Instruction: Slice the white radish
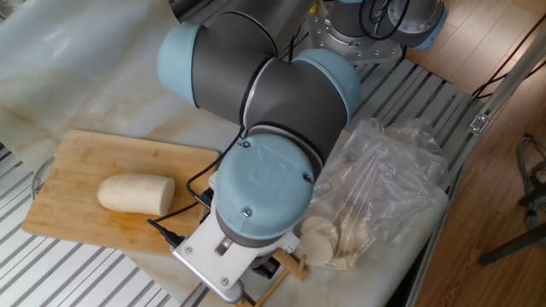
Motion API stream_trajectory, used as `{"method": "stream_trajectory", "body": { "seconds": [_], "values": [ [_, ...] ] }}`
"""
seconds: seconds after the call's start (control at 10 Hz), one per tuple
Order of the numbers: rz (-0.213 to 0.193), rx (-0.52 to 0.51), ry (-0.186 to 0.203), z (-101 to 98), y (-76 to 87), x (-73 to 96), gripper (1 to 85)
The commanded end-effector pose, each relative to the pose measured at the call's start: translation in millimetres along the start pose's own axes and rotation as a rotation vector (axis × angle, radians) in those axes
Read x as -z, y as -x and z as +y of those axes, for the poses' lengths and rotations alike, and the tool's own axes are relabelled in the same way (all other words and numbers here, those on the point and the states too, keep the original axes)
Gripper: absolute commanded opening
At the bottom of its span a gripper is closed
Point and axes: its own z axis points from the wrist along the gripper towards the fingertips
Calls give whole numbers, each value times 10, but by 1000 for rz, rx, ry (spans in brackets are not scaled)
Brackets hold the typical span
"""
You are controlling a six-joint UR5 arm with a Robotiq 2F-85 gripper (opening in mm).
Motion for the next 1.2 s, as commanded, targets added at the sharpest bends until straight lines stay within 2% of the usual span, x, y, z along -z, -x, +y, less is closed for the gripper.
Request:
{"method": "stream_trajectory", "body": {
  "seconds": [0.0,0.3,0.5,0.7,0.9,1.1],
  "values": [
    [-16,0,-13,-9,70,-43,330],
    [-29,-10,-38,-4,140,-205,327],
    [-28,-11,-59,-57,138,-218,310],
    [-42,-16,-56,-43,179,-237,310],
    [-49,-12,-72,-55,215,-268,310],
    [-41,-19,-71,-4,205,-242,303]
  ]
}}
